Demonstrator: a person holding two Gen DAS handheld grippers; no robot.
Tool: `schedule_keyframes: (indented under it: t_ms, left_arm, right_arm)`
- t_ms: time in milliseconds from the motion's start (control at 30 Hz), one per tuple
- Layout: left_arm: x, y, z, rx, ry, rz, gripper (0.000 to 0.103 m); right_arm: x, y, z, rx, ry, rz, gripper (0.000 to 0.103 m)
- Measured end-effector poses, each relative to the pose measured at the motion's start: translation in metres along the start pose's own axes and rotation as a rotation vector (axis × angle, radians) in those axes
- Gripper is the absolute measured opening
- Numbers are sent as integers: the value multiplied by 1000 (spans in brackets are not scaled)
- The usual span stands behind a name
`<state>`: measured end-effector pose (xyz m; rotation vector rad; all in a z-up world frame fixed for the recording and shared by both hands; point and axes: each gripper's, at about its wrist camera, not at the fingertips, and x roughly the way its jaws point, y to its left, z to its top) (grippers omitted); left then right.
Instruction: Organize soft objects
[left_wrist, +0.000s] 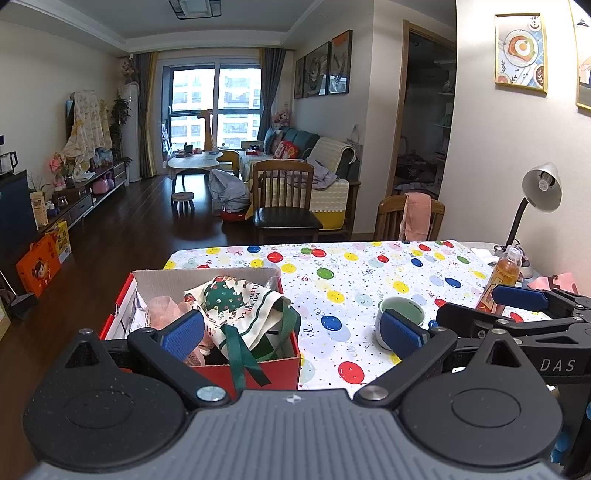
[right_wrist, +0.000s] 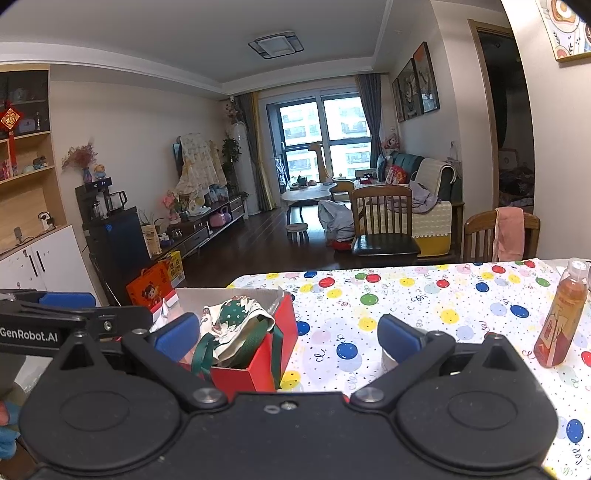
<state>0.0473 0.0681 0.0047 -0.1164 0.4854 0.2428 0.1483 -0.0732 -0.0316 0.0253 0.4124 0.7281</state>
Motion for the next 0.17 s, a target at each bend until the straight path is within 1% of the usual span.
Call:
schedule_keyframes:
  t_ms: [167]
  left_arm:
    - [0,-1,0,-4,5,1,102]
  right_arm:
    - [-2,-3,0,1,0,-7,103]
